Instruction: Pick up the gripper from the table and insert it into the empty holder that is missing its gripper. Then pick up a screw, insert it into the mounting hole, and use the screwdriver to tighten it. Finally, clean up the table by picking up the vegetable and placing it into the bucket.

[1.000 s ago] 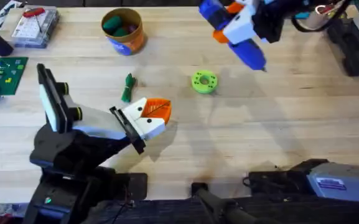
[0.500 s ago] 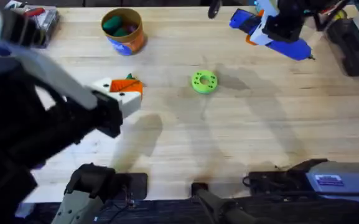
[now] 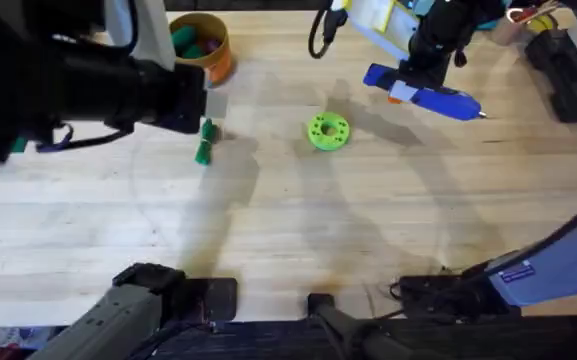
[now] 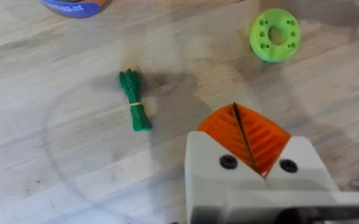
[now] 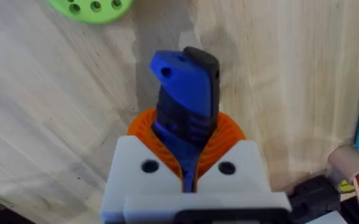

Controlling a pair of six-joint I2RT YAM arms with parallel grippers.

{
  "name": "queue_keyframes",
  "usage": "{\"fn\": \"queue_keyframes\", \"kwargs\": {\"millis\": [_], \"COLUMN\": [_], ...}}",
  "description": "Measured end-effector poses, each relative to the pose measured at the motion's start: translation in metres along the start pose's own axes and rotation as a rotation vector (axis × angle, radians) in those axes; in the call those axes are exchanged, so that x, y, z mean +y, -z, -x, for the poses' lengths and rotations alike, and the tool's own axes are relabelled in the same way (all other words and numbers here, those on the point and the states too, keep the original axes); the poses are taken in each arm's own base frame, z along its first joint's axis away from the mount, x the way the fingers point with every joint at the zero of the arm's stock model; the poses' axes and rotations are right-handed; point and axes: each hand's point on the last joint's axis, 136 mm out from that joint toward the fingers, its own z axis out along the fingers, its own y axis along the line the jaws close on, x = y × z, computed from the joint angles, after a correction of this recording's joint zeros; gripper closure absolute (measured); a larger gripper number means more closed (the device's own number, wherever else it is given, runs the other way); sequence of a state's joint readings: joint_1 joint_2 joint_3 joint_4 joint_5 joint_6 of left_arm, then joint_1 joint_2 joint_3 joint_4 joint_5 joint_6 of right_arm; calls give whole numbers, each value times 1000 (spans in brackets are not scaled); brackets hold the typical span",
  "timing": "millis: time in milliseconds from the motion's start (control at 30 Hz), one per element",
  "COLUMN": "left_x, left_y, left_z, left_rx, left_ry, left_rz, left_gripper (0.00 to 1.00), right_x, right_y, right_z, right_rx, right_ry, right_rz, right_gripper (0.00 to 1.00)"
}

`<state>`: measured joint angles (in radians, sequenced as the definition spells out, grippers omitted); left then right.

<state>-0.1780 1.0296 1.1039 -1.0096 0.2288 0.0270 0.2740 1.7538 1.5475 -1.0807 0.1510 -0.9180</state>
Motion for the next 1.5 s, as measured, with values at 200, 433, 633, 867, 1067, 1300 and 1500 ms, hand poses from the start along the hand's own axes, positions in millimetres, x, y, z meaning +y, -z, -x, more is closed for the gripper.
{"fn": "queue_keyframes", "kwargs": {"millis": [200,433,633,867,1067,1300,1500], "left_x": [10,39,54,64,70,72,72], "left_y": [-17,-34,-58,-85,-95,-97,-97], "left_z": [9,-3,-15,-28,-33,-35,-36], "left_rx": [14,110,215,316,353,364,366], "left_ry": [3,20,31,39,43,43,50], "left_rz": [32,176,228,249,270,275,277], "left_gripper": [984,984,984,993,993,733,23], "right_x": [3,-16,-27,-29,-32,-32,-32], "right_y": [0,-15,-59,-85,-85,-85,-85], "right_z": [4,8,-1,-1,1,1,1], "right_rx": [-21,-55,-13,4,-5,-4,-4], "right_ry": [2,-18,-25,-27,-27,-24,-16], "right_rz": [15,0,49,73,61,61,59], "right_gripper": [952,951,953,956,957,559,7]}}
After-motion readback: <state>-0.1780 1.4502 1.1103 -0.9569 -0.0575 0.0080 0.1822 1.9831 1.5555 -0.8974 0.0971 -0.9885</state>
